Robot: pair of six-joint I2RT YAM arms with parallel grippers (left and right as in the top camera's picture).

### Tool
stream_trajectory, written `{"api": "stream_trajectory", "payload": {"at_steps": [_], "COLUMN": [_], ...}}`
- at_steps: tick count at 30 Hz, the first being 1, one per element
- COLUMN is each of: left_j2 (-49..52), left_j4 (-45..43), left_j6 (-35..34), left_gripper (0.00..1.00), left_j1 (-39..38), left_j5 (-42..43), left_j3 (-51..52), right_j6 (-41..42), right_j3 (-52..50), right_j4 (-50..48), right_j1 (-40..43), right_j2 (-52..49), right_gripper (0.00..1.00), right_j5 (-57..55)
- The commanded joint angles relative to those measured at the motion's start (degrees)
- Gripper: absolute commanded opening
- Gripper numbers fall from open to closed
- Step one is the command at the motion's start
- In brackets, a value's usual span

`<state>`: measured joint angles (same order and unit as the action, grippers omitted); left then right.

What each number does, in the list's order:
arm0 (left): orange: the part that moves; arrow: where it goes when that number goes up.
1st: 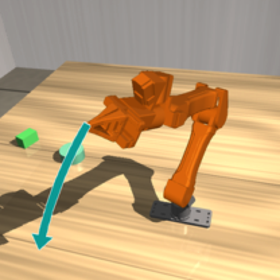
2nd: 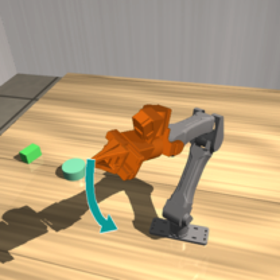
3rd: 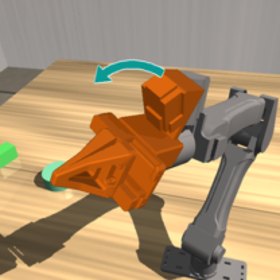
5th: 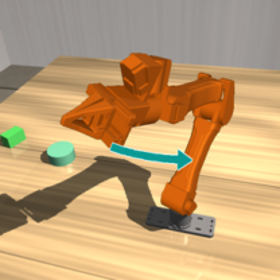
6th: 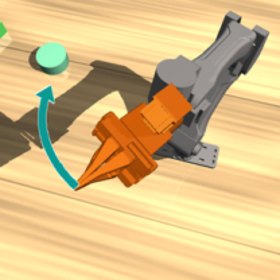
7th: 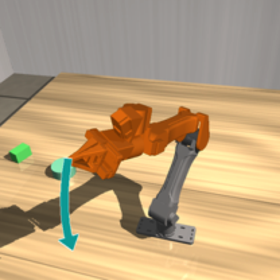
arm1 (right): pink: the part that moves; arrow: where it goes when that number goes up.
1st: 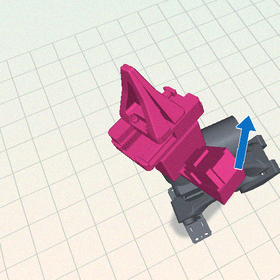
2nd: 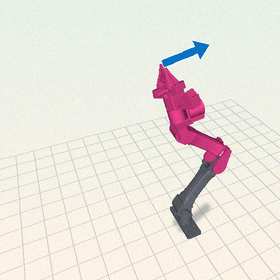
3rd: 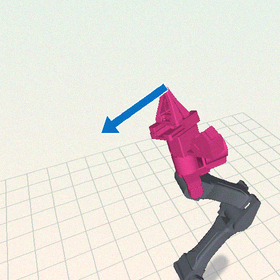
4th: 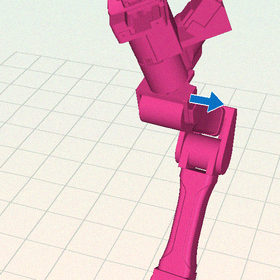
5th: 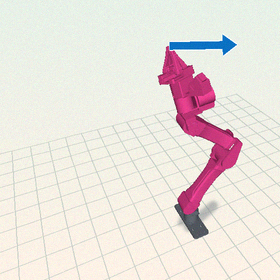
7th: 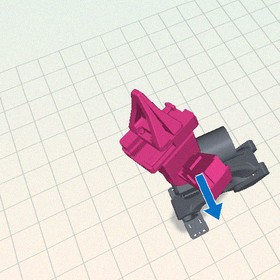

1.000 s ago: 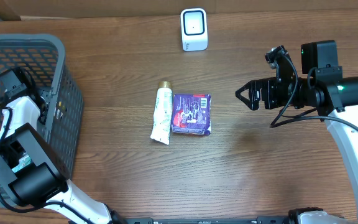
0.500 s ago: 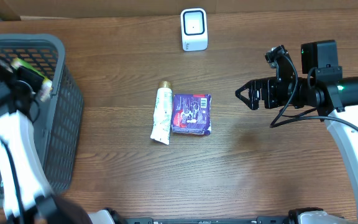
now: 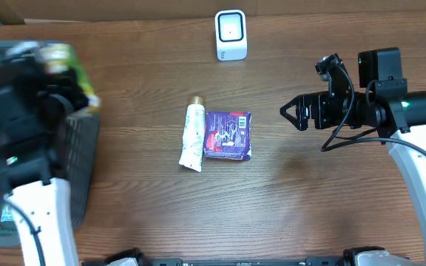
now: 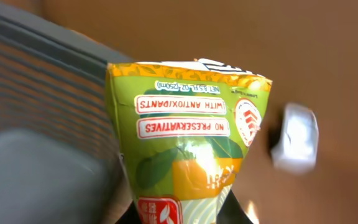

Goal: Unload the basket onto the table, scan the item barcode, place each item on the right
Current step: 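Lift the green juice carton out of the basket with the left gripper, then set the green juice carton left of the white tube, release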

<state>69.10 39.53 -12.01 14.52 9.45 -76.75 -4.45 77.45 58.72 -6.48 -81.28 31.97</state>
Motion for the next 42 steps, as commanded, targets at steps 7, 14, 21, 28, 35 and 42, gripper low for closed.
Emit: {"api": "stream_trajectory", "payload": {"at_steps": [7, 14, 21, 28, 35, 42], "left_j2": [13.2, 30.1, 43.1, 46.3, 46.3, 46.3], "left_j4": [9.3, 9.9, 9.2, 2.9, -1.9, -1.8], "left_j6": [7.5, 7.3, 7.3, 4.1, -0.1, -1.4], "left_gripper": [0.04, 0.04, 0.04, 0.04, 0.04, 0.24], "left_j1": [-19.0, -21.7, -22.5, -25.5, -31.5, -38.0], "left_j5": [-10.1, -11.5, -8.8, -1.4, 2.7, 1.8], "left_j3": [-0.9, -0.9, -0.9, -0.9, -0.9, -0.9], "right_j6": [0.1, 0.1, 0.1, 0.1, 0.1, 0.1], "right_j3": [-0.3, -0.3, -0.3, -0.3, -0.3, -0.3], "right_j4": [-0.1, -0.1, -0.5, -1.0, -1.0, -1.0], "right_j1": [-0.3, -0.3, -0.3, -0.3, -0.3, -0.3], "right_j2": [0.1, 0.1, 0.1, 0.1, 0.1, 0.1], "right_gripper": [1.00, 1.00, 1.00, 1.00, 1.00, 1.00], "right_j5": [-0.2, -0.2, -0.4, -0.4, -0.4, -0.4]}}
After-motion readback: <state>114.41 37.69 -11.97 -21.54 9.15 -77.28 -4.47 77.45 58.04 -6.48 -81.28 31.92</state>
